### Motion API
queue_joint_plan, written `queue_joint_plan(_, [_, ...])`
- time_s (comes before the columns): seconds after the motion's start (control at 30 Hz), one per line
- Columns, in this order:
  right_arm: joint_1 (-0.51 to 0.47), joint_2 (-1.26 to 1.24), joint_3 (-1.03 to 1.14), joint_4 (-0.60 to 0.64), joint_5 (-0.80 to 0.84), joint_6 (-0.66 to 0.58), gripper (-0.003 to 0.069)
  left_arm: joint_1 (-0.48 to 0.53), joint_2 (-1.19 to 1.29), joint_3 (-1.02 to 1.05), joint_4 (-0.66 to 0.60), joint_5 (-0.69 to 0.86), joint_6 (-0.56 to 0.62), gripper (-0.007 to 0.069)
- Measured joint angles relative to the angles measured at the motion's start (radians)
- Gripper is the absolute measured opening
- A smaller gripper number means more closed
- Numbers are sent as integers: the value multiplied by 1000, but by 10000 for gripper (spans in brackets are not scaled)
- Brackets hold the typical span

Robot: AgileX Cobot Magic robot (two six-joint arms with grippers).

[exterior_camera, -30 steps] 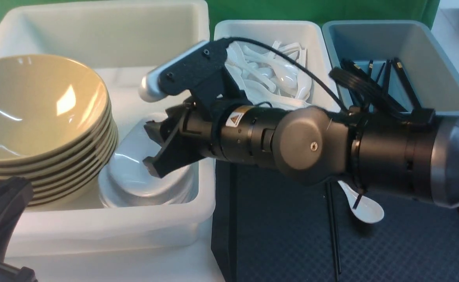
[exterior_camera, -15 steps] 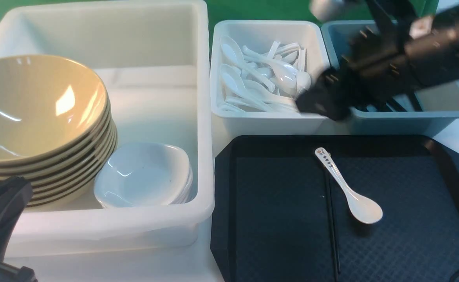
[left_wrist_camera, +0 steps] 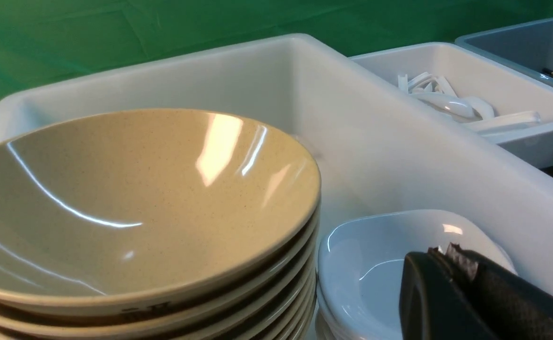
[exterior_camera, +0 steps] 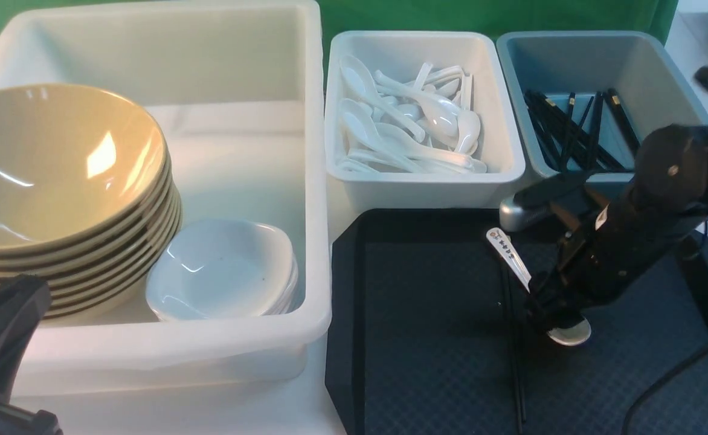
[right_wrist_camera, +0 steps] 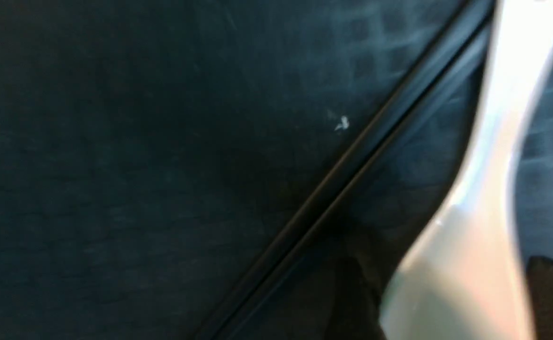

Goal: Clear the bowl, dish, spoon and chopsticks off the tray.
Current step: Use the right arm to grab the soup spoon in the middle, then use the right arm to put the soup spoon into the small storage box in the middle

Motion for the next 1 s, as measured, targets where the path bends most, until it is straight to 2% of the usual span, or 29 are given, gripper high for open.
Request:
queue_joint_plan(0.1, [-1, 20, -7, -7, 0, 0, 402, 0, 0, 9, 0, -17, 0, -11])
queue_joint_plan(0.23, [-4, 9, -6, -7, 34, 0, 188, 0, 0, 13, 0, -38, 0, -11])
queue_joint_plan(0.27, [-4, 0, -5, -7, 51, 0, 158, 0, 0, 13, 0, -39, 0, -11])
queue_joint_plan(0.47, [-4, -179, 1, -7, 112, 0, 165, 0, 0, 13, -2, -54, 0, -11])
queue_joint_plan(0.6, [-4, -295, -24, 14, 51, -7, 165, 0, 0, 13, -3, -57, 0, -11])
queue_joint_plan(0.63, [3, -335, -57, 49, -46, -33, 165, 0, 0, 13, -3, -57, 0, -11])
queue_joint_plan(0.67, [4, -339, -61, 54, -62, -37, 165, 0, 0, 13, -3, -57, 0, -11])
queue_joint_plan(0.7, [19, -356, -95, 103, -226, -82, 165, 0, 0, 13, -4, -57, 0, -11])
queue_joint_plan(0.83, [66, -282, -171, 155, -623, -122, 165, 0, 0, 13, -10, -57, 0, -11])
queue_joint_plan(0.93, [76, -178, -241, 164, -754, -129, 165, 0, 0, 13, -10, -57, 0, -11])
queue_joint_plan(1.0, [72, -82, -318, 165, -759, -131, 176, 0, 0, 13, -10, -54, 0, -11])
